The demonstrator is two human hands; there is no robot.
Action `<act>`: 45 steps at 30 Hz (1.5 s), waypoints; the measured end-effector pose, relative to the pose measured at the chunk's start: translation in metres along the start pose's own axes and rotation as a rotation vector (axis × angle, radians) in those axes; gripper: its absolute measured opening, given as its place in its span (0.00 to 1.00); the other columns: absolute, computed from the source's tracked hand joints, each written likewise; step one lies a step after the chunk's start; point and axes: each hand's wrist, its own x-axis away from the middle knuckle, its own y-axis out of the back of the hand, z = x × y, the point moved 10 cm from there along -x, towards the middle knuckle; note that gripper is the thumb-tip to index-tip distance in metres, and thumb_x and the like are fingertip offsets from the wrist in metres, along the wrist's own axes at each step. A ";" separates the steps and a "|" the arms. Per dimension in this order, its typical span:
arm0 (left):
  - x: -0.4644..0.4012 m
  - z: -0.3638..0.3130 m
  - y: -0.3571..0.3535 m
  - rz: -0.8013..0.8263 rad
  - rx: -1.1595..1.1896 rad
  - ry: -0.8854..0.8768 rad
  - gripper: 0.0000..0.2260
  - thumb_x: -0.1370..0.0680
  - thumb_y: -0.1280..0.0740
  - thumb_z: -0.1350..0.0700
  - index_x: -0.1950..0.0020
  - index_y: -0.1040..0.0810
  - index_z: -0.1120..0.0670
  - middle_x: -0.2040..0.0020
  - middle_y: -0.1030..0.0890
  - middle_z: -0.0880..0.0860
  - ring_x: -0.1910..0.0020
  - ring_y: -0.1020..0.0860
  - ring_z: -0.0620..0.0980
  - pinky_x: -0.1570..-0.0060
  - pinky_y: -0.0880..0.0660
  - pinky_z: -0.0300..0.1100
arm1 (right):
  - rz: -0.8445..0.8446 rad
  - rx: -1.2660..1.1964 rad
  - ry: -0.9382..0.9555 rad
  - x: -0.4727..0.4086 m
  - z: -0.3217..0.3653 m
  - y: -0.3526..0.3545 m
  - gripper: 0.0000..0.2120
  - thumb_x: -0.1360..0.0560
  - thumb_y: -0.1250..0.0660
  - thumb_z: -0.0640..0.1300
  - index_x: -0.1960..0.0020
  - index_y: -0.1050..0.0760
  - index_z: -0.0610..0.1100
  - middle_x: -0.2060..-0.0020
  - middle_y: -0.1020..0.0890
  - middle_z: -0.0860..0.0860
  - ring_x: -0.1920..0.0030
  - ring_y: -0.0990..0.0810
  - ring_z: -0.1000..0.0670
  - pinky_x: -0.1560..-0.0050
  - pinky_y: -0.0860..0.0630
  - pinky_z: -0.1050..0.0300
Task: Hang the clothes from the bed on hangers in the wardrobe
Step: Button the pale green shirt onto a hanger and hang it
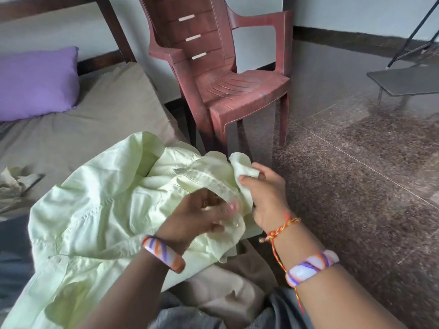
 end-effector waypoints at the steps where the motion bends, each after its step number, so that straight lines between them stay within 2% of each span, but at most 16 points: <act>1: -0.001 -0.002 0.004 -0.015 0.146 0.020 0.20 0.34 0.28 0.48 0.50 0.23 0.59 0.55 0.17 0.56 0.61 0.18 0.47 0.65 0.23 0.38 | 0.011 0.131 0.161 0.005 0.016 -0.003 0.21 0.29 0.36 0.27 0.38 0.26 0.42 0.50 0.19 0.45 0.50 0.20 0.47 0.43 0.23 0.46; 3: -0.007 -0.003 0.019 -0.114 0.364 0.042 0.19 0.30 0.31 0.45 0.47 0.22 0.58 0.55 0.17 0.54 0.58 0.18 0.48 0.62 0.23 0.39 | 0.112 0.529 0.537 0.022 0.045 -0.022 0.30 0.27 0.39 0.29 0.28 0.35 0.48 0.52 0.20 0.48 0.49 0.21 0.48 0.45 0.25 0.51; 6: -0.011 0.006 0.047 -0.421 0.553 0.058 0.03 0.23 0.34 0.58 0.55 0.23 0.57 0.62 0.21 0.52 0.62 0.21 0.46 0.66 0.22 0.37 | 0.332 1.138 0.988 0.063 0.046 -0.059 0.42 0.25 0.40 0.32 0.25 0.62 0.58 0.62 0.22 0.49 0.62 0.23 0.48 0.61 0.27 0.53; 8: -0.009 -0.007 0.052 -0.487 0.402 -0.026 0.05 0.23 0.37 0.65 0.50 0.26 0.56 0.61 0.24 0.50 0.63 0.22 0.39 0.68 0.26 0.27 | 0.576 1.163 0.983 0.079 0.029 -0.077 0.42 0.22 0.41 0.38 0.28 0.69 0.63 0.42 0.22 0.52 0.48 0.22 0.51 0.50 0.24 0.55; 10: -0.016 -0.027 0.038 -0.382 0.356 -0.121 0.05 0.21 0.39 0.65 0.50 0.26 0.57 0.60 0.24 0.50 0.65 0.22 0.36 0.63 0.28 0.26 | 0.768 0.894 0.750 0.075 0.017 -0.085 0.37 0.21 0.40 0.43 0.25 0.63 0.57 0.31 0.40 0.65 0.35 0.37 0.70 0.40 0.36 0.72; 12: -0.021 -0.052 0.024 -0.256 0.349 -0.144 0.07 0.20 0.39 0.58 0.54 0.22 0.58 0.58 0.20 0.53 0.59 0.21 0.46 0.56 0.24 0.36 | 0.625 0.620 0.728 0.059 0.039 -0.074 0.31 0.24 0.34 0.41 0.25 0.43 0.47 0.37 0.31 0.63 0.43 0.31 0.73 0.46 0.34 0.76; 14: -0.025 -0.076 0.021 -0.194 0.215 -0.151 0.11 0.21 0.39 0.52 0.53 0.20 0.55 0.54 0.17 0.52 0.54 0.19 0.49 0.51 0.25 0.40 | 0.205 0.459 0.802 0.029 0.071 -0.033 0.17 0.28 0.32 0.37 0.41 0.23 0.51 0.53 0.19 0.58 0.57 0.22 0.62 0.55 0.24 0.63; 16: -0.024 -0.101 0.030 -0.218 0.013 -0.239 0.10 0.22 0.37 0.52 0.52 0.19 0.55 0.50 0.17 0.54 0.48 0.19 0.50 0.47 0.26 0.43 | -0.149 0.222 0.608 -0.008 0.082 0.018 0.14 0.29 0.35 0.35 0.51 0.21 0.52 0.60 0.18 0.54 0.58 0.19 0.52 0.54 0.22 0.53; 18: -0.014 -0.113 0.040 -0.263 -0.129 -0.331 0.08 0.23 0.35 0.55 0.52 0.18 0.57 0.49 0.17 0.59 0.49 0.19 0.52 0.47 0.26 0.46 | -0.224 0.162 0.372 -0.030 0.077 0.038 0.18 0.30 0.35 0.41 0.40 0.25 0.46 0.52 0.19 0.48 0.51 0.20 0.46 0.48 0.22 0.50; 22: 0.002 -0.092 0.050 -0.232 -0.541 -0.389 0.04 0.25 0.31 0.57 0.52 0.18 0.55 0.57 0.17 0.49 0.57 0.20 0.41 0.55 0.25 0.33 | 0.000 1.026 0.320 -0.007 0.071 0.010 0.29 0.24 0.37 0.48 0.26 0.40 0.50 0.40 0.24 0.47 0.40 0.26 0.45 0.40 0.29 0.48; 26: 0.056 -0.058 0.102 -0.318 -0.742 -0.328 0.06 0.26 0.30 0.58 0.50 0.18 0.56 0.55 0.17 0.49 0.55 0.18 0.47 0.54 0.26 0.34 | 0.054 1.407 0.488 0.056 0.067 -0.027 0.17 0.24 0.38 0.51 0.36 0.26 0.54 0.40 0.21 0.49 0.39 0.25 0.42 0.45 0.28 0.51; 31: 0.197 -0.004 0.237 -0.693 -0.777 -0.126 0.09 0.29 0.29 0.49 0.54 0.19 0.54 0.56 0.18 0.53 0.54 0.18 0.53 0.49 0.25 0.44 | 0.520 1.323 0.685 0.154 0.011 -0.124 0.11 0.25 0.36 0.47 0.45 0.20 0.53 0.49 0.17 0.50 0.45 0.21 0.43 0.47 0.25 0.52; 35: 0.338 0.051 0.312 -1.028 -0.792 0.177 0.17 0.27 0.33 0.49 0.50 0.18 0.63 0.52 0.18 0.62 0.49 0.21 0.61 0.49 0.28 0.49 | 0.947 1.221 0.804 0.250 -0.053 -0.202 0.11 0.25 0.36 0.45 0.44 0.20 0.51 0.50 0.16 0.48 0.47 0.20 0.43 0.47 0.24 0.48; 40: 0.478 0.152 0.335 -1.163 -0.700 0.549 0.11 0.26 0.30 0.52 0.50 0.18 0.59 0.55 0.17 0.60 0.53 0.19 0.58 0.54 0.28 0.46 | 1.531 1.325 0.951 0.374 -0.160 -0.241 0.17 0.25 0.36 0.47 0.37 0.26 0.54 0.48 0.18 0.47 0.45 0.22 0.44 0.46 0.25 0.50; 42: 0.514 0.187 0.329 -1.211 -0.629 0.613 0.17 0.29 0.31 0.45 0.55 0.18 0.59 0.61 0.18 0.60 0.60 0.21 0.55 0.58 0.29 0.46 | 1.724 1.424 0.953 0.410 -0.205 -0.238 0.19 0.24 0.36 0.48 0.33 0.30 0.53 0.46 0.20 0.47 0.43 0.23 0.44 0.46 0.26 0.51; 45: 0.528 0.222 0.312 -1.249 -0.538 0.604 0.12 0.28 0.30 0.47 0.61 0.21 0.56 0.68 0.23 0.54 0.63 0.25 0.51 0.63 0.33 0.43 | 1.875 1.608 0.820 0.432 -0.263 -0.221 0.27 0.23 0.37 0.52 0.28 0.40 0.48 0.44 0.22 0.43 0.44 0.23 0.42 0.53 0.27 0.53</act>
